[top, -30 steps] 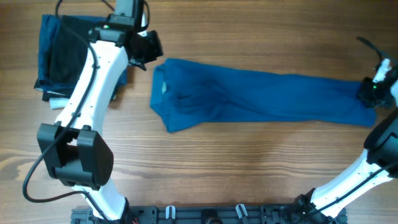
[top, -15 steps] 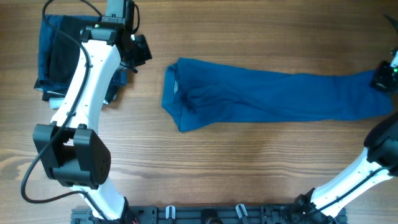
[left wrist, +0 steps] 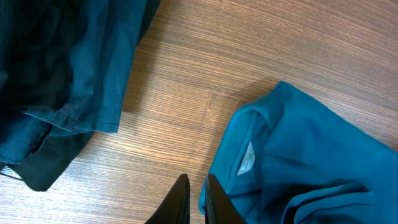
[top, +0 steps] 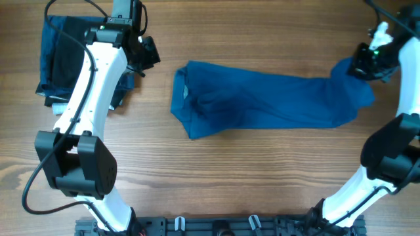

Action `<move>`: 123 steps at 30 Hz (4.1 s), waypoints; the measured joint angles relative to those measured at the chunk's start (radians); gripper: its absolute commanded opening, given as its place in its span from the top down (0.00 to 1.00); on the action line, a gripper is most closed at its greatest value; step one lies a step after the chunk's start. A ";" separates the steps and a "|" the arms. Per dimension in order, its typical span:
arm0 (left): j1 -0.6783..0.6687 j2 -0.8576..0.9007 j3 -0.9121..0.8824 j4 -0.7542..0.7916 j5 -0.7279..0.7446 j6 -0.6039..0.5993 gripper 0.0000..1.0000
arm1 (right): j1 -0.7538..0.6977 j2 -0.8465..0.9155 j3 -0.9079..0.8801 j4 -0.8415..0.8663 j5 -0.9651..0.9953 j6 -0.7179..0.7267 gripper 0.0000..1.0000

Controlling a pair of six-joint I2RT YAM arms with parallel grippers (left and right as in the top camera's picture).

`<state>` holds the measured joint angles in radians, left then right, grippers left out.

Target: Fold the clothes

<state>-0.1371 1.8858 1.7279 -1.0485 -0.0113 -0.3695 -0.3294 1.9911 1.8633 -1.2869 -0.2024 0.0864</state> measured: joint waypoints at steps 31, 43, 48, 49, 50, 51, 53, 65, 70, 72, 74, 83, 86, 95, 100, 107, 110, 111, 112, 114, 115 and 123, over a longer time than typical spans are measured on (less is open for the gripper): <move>0.000 0.000 0.000 -0.040 -0.003 0.000 0.88 | 0.438 0.000 -0.202 0.287 -0.015 0.156 0.95; 0.000 0.000 0.000 -0.040 -0.003 0.000 0.88 | 0.459 0.000 -0.204 0.277 -0.015 0.164 0.94; 0.000 0.000 0.000 -0.040 -0.003 0.000 0.88 | 0.485 0.000 -0.209 0.275 -0.015 0.170 0.80; 0.000 0.000 0.000 -0.040 -0.003 0.000 0.88 | 0.491 0.000 -0.212 0.275 -0.015 0.177 0.77; 0.000 0.000 0.000 -0.040 -0.003 0.000 0.88 | 0.497 0.000 -0.214 0.275 -0.015 0.180 0.71; 0.000 0.000 0.000 -0.040 -0.003 0.000 0.88 | 0.502 0.000 -0.217 0.275 -0.016 0.186 0.69; 0.000 0.000 0.000 -0.040 -0.003 0.000 0.89 | 0.513 0.000 -0.221 0.275 -0.020 0.196 0.56; 0.000 0.000 0.000 -0.040 -0.004 0.000 0.88 | 0.461 0.000 -0.220 0.215 -0.288 0.024 0.47; 0.000 0.000 0.000 -0.040 -0.003 0.000 0.83 | 0.379 -0.004 -0.220 0.135 -0.156 0.013 0.41; 0.000 0.000 0.000 -0.040 -0.003 0.000 0.81 | 0.354 -0.005 -0.220 0.131 -0.091 0.013 0.40; 0.000 0.000 0.000 -0.040 -0.003 0.000 0.79 | 0.301 -0.005 -0.220 0.131 -0.017 0.006 0.39; 0.000 0.001 0.000 -0.032 -0.003 -0.003 0.67 | 0.065 -0.006 -0.224 0.178 0.055 -0.021 0.46; 0.000 0.001 0.000 -0.024 -0.003 -0.003 0.64 | 0.048 -0.013 -0.282 0.241 0.059 -0.021 0.48; 0.000 0.001 0.000 0.001 -0.003 -0.003 0.62 | 0.054 -0.016 -0.568 0.524 0.009 0.003 0.52; 0.000 0.001 0.000 0.005 -0.003 -0.003 0.62 | 0.054 -0.021 -0.608 0.586 -0.008 0.002 0.52; 0.000 0.002 0.000 0.026 -0.003 -0.003 0.61 | 0.078 -0.022 -0.612 0.597 -0.010 -0.036 0.64; 0.000 0.006 0.000 0.032 -0.003 -0.003 0.62 | 0.085 -0.022 -0.612 0.599 -0.011 -0.048 0.68; 0.000 0.006 0.000 0.032 -0.003 -0.003 0.62 | 0.087 -0.022 -0.612 0.599 -0.011 -0.055 0.67; 0.000 0.009 0.000 0.032 -0.003 -0.003 0.62 | 0.089 -0.022 -0.612 0.599 -0.010 -0.063 0.67; 0.000 0.013 0.000 0.032 -0.003 -0.003 0.62 | 0.094 -0.022 -0.612 0.599 -0.010 -0.087 0.68; 0.000 0.013 0.000 0.032 -0.003 -0.003 0.62 | 0.098 -0.022 -0.612 0.599 -0.006 -0.098 0.72; 0.000 0.013 0.000 0.028 -0.003 -0.003 0.62 | 0.111 -0.028 -0.612 0.600 0.014 -0.126 0.96</move>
<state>-0.1371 1.8992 1.7279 -1.0206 -0.0139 -0.3729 -0.2184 1.9629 1.2514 -0.6865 -0.1886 -0.0399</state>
